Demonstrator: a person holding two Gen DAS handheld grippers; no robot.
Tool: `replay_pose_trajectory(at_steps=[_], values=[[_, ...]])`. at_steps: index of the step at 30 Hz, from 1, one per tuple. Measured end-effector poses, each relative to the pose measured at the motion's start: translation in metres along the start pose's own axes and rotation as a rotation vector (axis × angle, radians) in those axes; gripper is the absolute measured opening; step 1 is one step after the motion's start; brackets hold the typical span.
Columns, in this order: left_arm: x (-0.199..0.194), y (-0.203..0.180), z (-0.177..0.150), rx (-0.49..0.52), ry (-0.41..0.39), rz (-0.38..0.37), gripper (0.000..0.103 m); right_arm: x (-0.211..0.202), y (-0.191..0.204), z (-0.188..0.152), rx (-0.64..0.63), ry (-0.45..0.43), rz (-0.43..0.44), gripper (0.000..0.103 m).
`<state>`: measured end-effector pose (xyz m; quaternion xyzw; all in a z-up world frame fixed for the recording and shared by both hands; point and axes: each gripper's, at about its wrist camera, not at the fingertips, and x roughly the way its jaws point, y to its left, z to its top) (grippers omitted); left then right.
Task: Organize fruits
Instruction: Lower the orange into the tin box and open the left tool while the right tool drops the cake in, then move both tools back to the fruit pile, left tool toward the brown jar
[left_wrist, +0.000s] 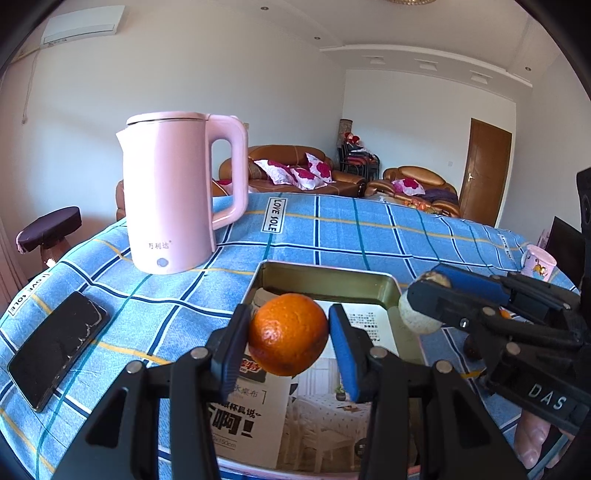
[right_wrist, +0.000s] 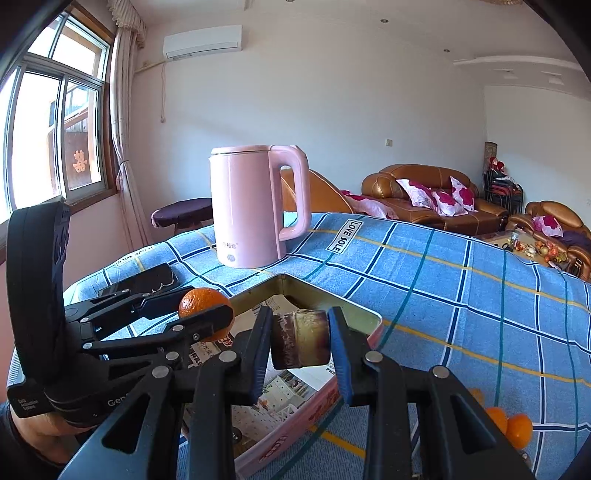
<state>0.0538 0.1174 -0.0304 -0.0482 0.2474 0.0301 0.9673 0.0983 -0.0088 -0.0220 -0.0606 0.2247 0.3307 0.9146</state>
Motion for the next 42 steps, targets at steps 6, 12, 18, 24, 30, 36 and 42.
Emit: replay_pose_trajectory(at_steps=[6, 12, 18, 24, 30, 36, 42], values=[[0.006, 0.003, 0.001, 0.001, 0.016, 0.013, 0.045, 0.013, 0.003, -0.003, 0.014, 0.028, 0.007, 0.033], [0.007, 0.004, 0.001, -0.001, 0.022, 0.021, 0.045, 0.023, 0.008, -0.011, 0.011, 0.057, 0.007, 0.033], [0.011, 0.004, 0.001, 0.003, 0.041, 0.028, 0.046, 0.030, 0.008, -0.014, 0.009, 0.085, 0.000, 0.033], [0.009, 0.004, 0.001, -0.002, 0.025, 0.048, 0.046, 0.032, 0.009, -0.013, 0.004, 0.099, -0.001, 0.033], [0.003, 0.003, 0.000, 0.004, -0.004, 0.085, 0.051, 0.034, 0.008, -0.014, 0.012, 0.108, -0.006, 0.035], [-0.011, 0.008, -0.003, -0.039, -0.056, 0.091, 0.074, 0.020, -0.003, -0.016, 0.056, 0.069, -0.040, 0.056], [-0.024, -0.010, -0.009, -0.031, -0.082, 0.044, 0.082, -0.008, -0.006, -0.025, 0.019, 0.043, -0.095, 0.060]])
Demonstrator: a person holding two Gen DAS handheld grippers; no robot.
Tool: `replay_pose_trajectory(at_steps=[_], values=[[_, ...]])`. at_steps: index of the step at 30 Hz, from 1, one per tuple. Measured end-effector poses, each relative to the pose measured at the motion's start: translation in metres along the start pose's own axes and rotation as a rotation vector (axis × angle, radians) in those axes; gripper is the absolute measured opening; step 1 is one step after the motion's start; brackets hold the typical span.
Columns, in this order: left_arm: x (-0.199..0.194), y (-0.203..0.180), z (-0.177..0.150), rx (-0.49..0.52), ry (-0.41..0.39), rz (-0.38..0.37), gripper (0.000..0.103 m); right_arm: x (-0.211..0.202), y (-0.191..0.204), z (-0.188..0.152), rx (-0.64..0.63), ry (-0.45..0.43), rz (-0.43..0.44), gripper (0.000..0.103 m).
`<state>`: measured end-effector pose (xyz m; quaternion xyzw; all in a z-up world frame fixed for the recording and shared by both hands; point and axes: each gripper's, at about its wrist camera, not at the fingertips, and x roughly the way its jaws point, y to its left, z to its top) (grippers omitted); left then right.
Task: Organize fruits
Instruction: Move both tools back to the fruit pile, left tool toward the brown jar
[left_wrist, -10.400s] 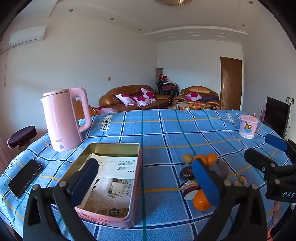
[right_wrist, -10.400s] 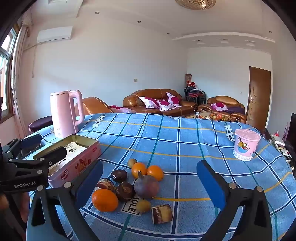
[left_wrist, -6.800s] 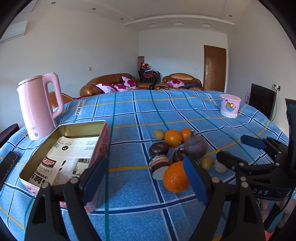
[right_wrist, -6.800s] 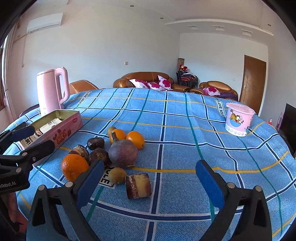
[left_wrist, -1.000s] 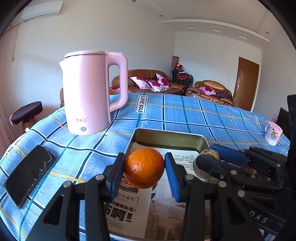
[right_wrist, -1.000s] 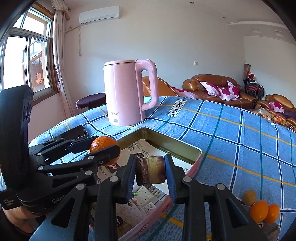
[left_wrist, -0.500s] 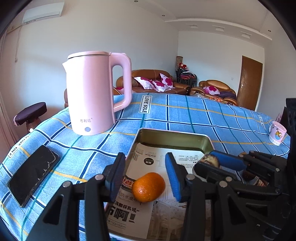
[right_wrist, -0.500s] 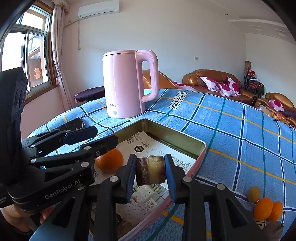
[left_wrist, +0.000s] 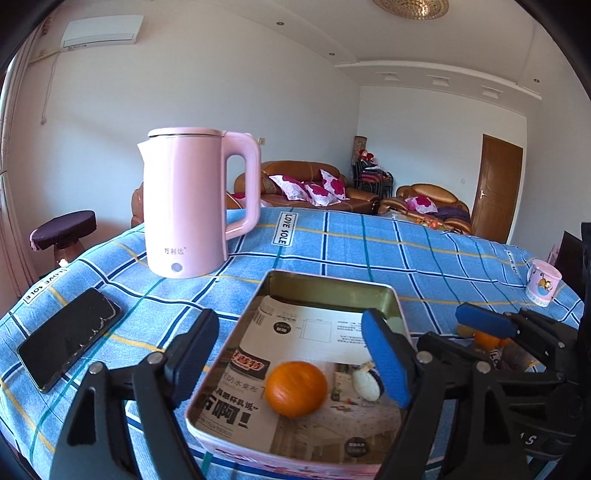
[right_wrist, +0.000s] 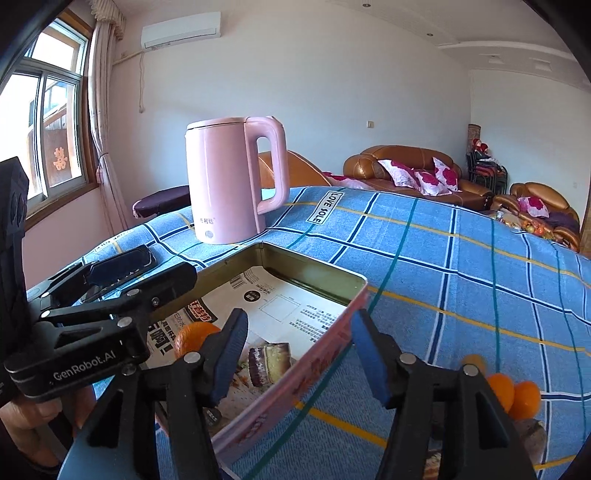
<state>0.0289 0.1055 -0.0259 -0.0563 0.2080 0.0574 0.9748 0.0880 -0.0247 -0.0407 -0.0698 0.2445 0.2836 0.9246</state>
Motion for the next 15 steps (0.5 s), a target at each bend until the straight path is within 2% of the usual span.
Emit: replay_pose_trajectory(at_steps=[7, 15], values=[[-0.011, -0.036, -0.008, 0.032, 0.006, -0.081, 0.082, -0.054, -0.033, -0.025, 0.000, -0.022, -0.125, 0.061], [-0.014, -0.089, -0.023, 0.112, 0.060, -0.197, 0.082, -0.103, -0.100, -0.062, 0.152, 0.009, -0.257, 0.061]])
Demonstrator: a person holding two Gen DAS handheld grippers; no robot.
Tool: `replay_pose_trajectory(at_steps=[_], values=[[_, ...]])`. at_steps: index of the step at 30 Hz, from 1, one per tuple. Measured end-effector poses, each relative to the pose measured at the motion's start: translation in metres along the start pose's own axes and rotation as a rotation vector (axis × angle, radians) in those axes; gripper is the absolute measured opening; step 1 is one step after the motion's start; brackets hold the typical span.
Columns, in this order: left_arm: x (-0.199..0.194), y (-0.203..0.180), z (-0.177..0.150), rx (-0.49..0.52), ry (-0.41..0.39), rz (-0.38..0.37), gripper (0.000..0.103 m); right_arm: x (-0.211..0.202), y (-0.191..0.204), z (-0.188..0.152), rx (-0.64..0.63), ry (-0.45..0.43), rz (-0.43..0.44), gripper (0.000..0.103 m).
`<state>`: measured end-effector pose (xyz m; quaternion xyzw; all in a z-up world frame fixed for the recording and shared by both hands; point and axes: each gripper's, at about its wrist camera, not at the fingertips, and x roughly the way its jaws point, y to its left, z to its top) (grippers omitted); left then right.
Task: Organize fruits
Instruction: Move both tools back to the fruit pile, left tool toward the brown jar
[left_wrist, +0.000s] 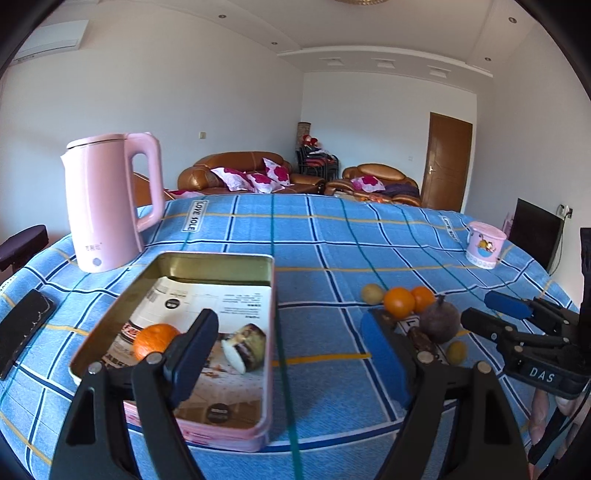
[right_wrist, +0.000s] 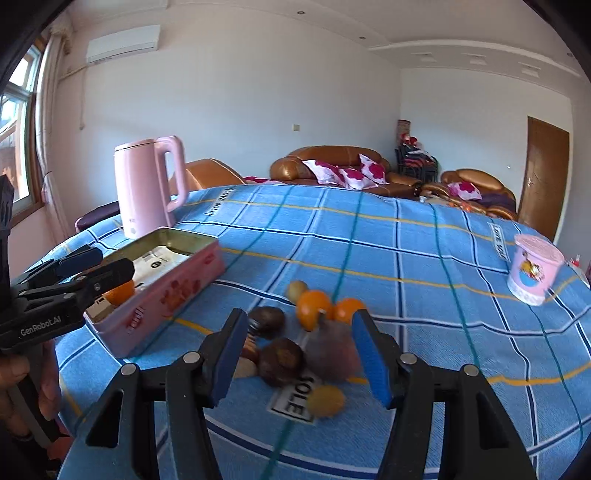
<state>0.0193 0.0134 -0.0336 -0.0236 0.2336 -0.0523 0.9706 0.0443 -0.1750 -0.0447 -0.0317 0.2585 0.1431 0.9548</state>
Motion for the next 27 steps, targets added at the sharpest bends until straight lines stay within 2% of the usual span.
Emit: replay_pose_trajectory(at_steps=[3, 6, 17, 20, 23, 25, 27], values=[[0.004, -0.017, -0.001, 0.030, 0.023, -0.037, 0.082, 0.002, -0.014, -0.010, 0.026, 0.028, -0.026, 0.061], [0.010, -0.031, -0.001, 0.062, 0.047, -0.060, 0.082, 0.005, -0.021, -0.016, 0.048, 0.049, -0.007, 0.061], [0.038, -0.065, -0.008, 0.167, 0.175, -0.132, 0.081, 0.014, -0.012, -0.022, -0.013, 0.126, 0.020, 0.060], [0.042, -0.068, -0.010, 0.186, 0.203, -0.153, 0.081, 0.020, -0.010, -0.023, -0.018, 0.162, 0.039, 0.050], [0.048, -0.071, -0.010, 0.196, 0.239, -0.183, 0.073, 0.024, -0.010, -0.024, -0.014, 0.189, 0.059, 0.045], [0.052, -0.070, -0.011, 0.186, 0.260, -0.188, 0.062, 0.025, -0.010, -0.025, -0.015, 0.199, 0.067, 0.044], [0.054, -0.070, -0.012, 0.188, 0.271, -0.188, 0.061, 0.026, -0.008, -0.025, -0.021, 0.208, 0.068, 0.042]])
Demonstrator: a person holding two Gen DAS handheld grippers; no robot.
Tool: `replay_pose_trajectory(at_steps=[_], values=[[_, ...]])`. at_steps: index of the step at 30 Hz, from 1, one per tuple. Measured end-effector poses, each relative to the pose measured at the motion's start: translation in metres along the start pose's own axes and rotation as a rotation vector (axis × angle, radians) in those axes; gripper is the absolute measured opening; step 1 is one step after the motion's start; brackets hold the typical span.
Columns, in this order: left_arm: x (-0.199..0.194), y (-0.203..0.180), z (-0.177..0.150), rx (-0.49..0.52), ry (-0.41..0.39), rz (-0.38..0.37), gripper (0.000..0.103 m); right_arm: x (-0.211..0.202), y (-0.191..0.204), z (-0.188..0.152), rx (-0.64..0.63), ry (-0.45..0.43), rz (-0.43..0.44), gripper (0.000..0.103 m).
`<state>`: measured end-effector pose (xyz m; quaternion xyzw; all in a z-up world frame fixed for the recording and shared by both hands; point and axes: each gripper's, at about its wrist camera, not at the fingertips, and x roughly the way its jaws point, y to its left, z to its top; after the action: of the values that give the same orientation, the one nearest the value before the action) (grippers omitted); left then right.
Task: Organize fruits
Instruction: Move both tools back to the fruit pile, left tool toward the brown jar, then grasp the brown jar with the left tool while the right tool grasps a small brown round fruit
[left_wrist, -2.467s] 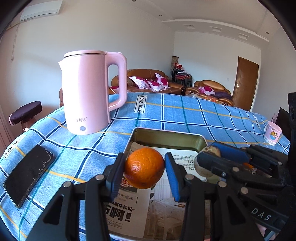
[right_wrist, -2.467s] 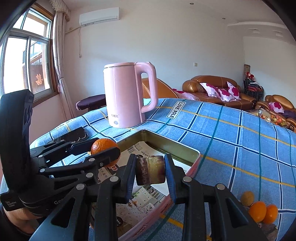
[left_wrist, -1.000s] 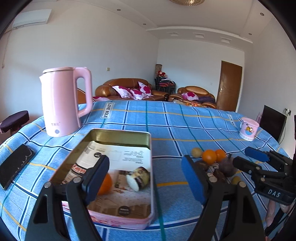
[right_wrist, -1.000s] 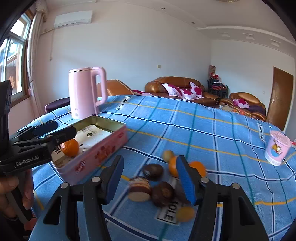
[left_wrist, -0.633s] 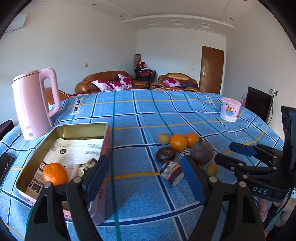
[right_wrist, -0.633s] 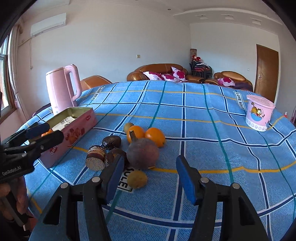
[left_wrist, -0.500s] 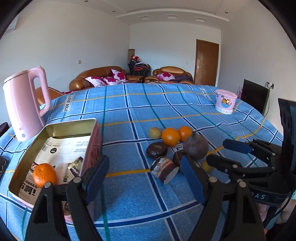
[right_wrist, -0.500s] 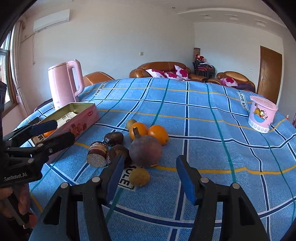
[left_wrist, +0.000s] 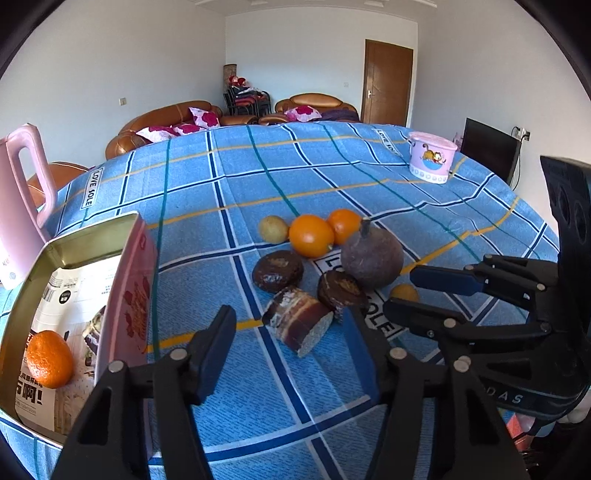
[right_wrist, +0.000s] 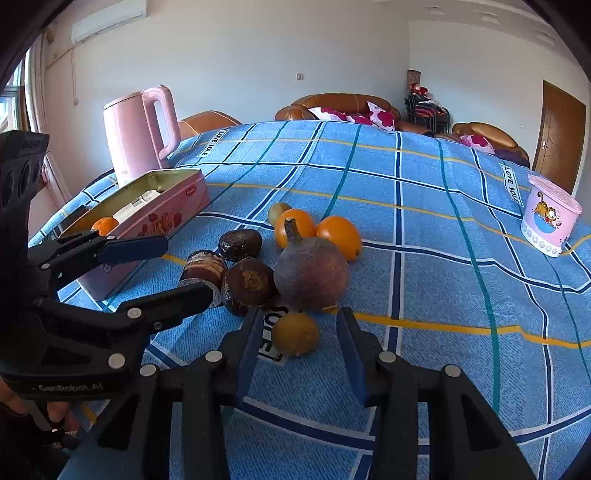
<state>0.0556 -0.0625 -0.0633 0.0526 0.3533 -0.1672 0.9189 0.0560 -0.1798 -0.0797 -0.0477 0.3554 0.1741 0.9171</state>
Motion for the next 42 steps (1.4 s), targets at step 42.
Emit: replay_pose_trajectory(at_steps=[42], values=[[-0.005, 0.002, 0.000, -0.001, -0.049, 0.008, 0.045, 0.000, 0.008, -0.002, -0.041, -0.009, 0.006, 0.030]])
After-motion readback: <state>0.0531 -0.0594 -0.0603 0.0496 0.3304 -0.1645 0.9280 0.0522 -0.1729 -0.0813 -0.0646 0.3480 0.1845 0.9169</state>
